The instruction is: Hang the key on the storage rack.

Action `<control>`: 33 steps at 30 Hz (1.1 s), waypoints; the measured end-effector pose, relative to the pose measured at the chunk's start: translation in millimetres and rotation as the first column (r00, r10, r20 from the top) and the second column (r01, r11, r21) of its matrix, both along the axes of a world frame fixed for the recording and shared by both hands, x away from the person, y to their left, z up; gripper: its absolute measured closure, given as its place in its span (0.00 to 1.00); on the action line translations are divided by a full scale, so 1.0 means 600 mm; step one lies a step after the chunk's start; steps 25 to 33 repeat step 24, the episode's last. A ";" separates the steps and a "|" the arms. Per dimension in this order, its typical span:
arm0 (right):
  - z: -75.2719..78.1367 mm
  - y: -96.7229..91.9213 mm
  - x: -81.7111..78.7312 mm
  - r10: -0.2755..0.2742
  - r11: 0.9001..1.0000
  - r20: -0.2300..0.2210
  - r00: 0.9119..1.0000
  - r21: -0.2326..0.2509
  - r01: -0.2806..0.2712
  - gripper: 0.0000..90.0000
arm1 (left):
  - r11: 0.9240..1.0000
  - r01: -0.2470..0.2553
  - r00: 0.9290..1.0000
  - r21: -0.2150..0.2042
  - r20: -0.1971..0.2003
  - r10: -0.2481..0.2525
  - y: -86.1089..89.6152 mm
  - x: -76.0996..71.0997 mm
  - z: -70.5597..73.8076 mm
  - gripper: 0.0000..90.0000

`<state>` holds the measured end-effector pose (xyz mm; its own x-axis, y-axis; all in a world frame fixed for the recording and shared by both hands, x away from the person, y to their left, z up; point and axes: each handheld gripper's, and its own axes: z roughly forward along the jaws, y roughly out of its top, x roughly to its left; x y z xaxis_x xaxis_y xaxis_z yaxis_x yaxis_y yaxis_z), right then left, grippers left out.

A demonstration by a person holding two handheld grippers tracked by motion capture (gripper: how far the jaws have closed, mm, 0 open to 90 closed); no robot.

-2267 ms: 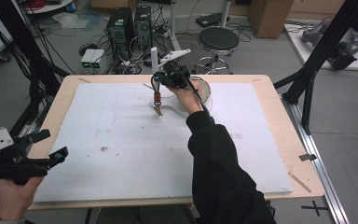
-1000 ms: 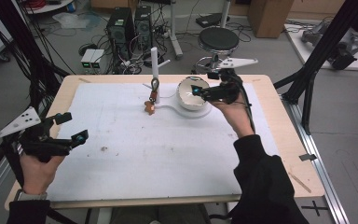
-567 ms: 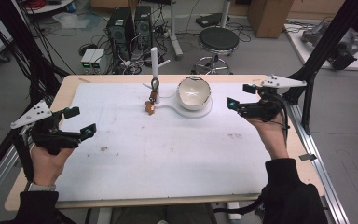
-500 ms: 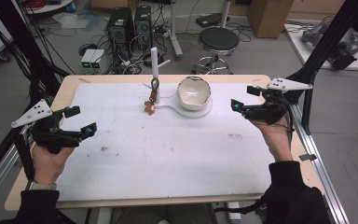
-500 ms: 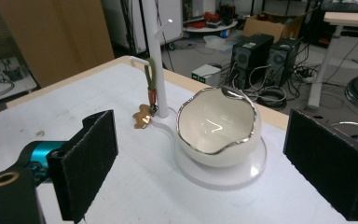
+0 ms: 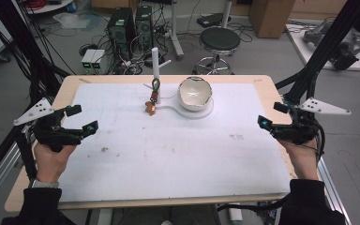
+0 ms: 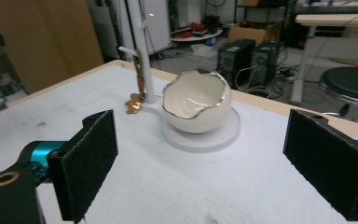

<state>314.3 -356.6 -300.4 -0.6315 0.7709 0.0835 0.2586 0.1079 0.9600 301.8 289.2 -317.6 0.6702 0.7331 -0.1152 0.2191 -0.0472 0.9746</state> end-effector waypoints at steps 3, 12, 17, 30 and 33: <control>-0.023 -0.018 -0.009 -0.027 1.000 -0.019 0.999 0.001 0.027 0.10 | 1.000 0.000 1.000 -0.002 -0.005 0.000 0.000 0.000 0.000 0.04; -0.040 -0.043 -0.018 0.003 1.000 -0.054 0.999 0.000 -0.003 0.10 | 1.000 0.010 1.000 0.011 -0.015 -0.010 -0.004 0.000 -0.001 0.04; -0.037 -0.043 -0.021 0.004 0.999 -0.039 0.999 0.043 -0.002 0.10 | 1.000 0.011 1.000 0.016 -0.015 -0.011 -0.006 -0.001 -0.001 0.04; -0.036 -0.032 -0.018 0.002 0.999 -0.023 1.000 0.040 -0.001 0.10 | 0.999 0.021 1.000 0.030 -0.012 -0.020 -0.016 -0.006 0.000 0.04; -0.036 -0.032 -0.018 0.002 0.999 -0.023 1.000 0.040 -0.001 0.10 | 0.999 0.021 1.000 0.030 -0.012 -0.020 -0.016 -0.006 0.000 0.04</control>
